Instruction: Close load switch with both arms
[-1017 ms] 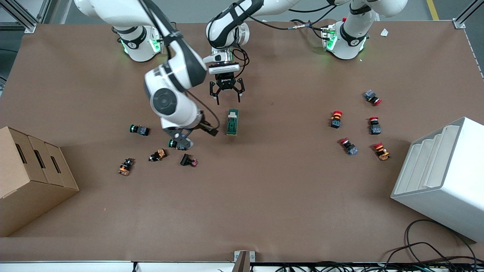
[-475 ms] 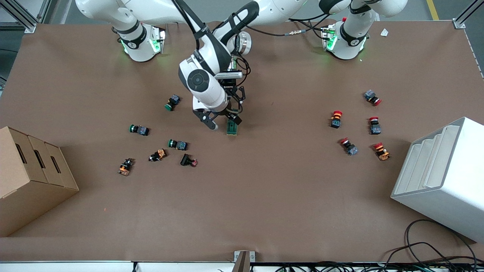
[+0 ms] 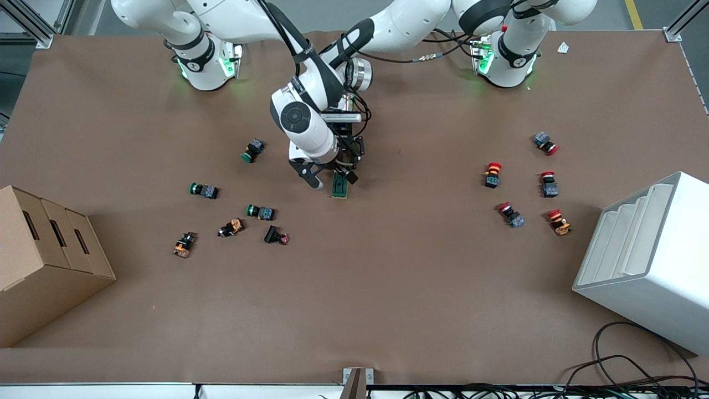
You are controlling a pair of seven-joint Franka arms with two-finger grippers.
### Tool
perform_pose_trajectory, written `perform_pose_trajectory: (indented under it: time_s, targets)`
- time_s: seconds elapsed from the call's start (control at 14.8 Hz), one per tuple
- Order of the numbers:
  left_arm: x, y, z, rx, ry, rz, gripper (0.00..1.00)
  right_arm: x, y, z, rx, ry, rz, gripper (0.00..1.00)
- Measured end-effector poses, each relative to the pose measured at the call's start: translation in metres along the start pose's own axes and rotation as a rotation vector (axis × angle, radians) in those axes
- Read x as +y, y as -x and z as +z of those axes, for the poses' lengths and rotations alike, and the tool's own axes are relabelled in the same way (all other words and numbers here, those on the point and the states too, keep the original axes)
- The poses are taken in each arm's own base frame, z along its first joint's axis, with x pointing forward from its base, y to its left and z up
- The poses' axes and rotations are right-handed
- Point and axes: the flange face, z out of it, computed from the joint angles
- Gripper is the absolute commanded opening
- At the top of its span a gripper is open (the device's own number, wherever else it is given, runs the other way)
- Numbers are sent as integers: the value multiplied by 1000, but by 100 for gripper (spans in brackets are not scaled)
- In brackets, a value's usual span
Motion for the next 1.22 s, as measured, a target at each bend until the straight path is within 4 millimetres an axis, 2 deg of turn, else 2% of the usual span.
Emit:
perform_pose_trajectory:
  time_s: [0.41, 0.81, 1.22]
  targets:
    - [-2, 5, 2, 24, 18, 33, 100, -1, -2, 8, 11, -43, 17, 100]
    - [-3, 13, 1, 57, 20, 95, 100, -6, -3, 4, 6, -44, 23, 100]
    - [-1, 15, 3, 68, 15, 94, 100, -36, -17, -27, -33, -15, 43, 100]
